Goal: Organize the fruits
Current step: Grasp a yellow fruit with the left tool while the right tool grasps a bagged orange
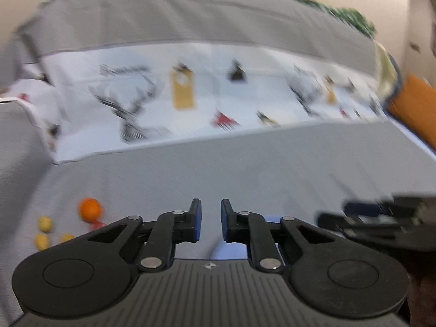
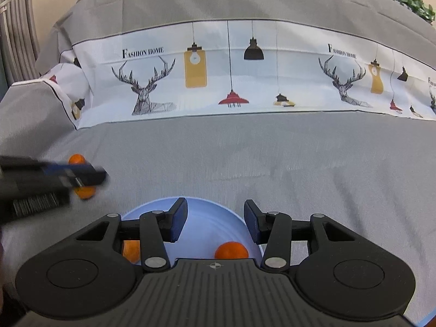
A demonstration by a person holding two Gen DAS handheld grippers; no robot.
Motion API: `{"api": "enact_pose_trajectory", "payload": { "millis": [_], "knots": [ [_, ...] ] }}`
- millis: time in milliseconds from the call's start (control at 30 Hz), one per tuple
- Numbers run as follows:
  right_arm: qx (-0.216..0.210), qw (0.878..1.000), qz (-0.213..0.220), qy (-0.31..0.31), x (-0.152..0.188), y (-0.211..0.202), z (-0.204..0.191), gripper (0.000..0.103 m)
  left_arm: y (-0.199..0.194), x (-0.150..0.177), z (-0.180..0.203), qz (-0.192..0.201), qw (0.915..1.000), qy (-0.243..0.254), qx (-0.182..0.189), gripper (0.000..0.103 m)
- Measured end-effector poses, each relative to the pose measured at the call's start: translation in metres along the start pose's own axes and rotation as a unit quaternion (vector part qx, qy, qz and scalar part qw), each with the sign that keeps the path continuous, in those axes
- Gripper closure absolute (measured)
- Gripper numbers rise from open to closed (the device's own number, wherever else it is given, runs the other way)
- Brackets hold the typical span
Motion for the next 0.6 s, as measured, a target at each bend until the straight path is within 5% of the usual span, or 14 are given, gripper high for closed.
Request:
{"api": "enact_pose_trajectory", "payload": {
  "millis": [233, 400, 600],
  "knots": [
    [-0.025, 0.999, 0.031, -0.005, -0.01, -0.003, -0.016, 0.074, 0.005, -0.017, -0.054, -0.009, 0.9958, -0.087, -0.026, 0.089],
    [-0.067, 0.996, 0.043, -0.034, -0.015, 0.001, -0.048, 0.075, 0.014, -0.017, -0.104, -0.026, 0.9872, -0.143, -0.065, 0.089],
    [-0.12, 0.99, 0.044, -0.065, -0.02, 0.014, -0.094, 0.075, 0.028, 0.006, -0.174, -0.082, 0.9521, -0.268, -0.122, 0.089]
  ]
}}
Point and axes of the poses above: each gripper's, at about its wrist camera, not at the fingertips, and y roughly the way its jaws point, z to its right, x to its underside, the point moved 5 cm from there along y, roughly the way its jaws point, and after that the axes turned 1 degree about -x, right-handed, at the moved point
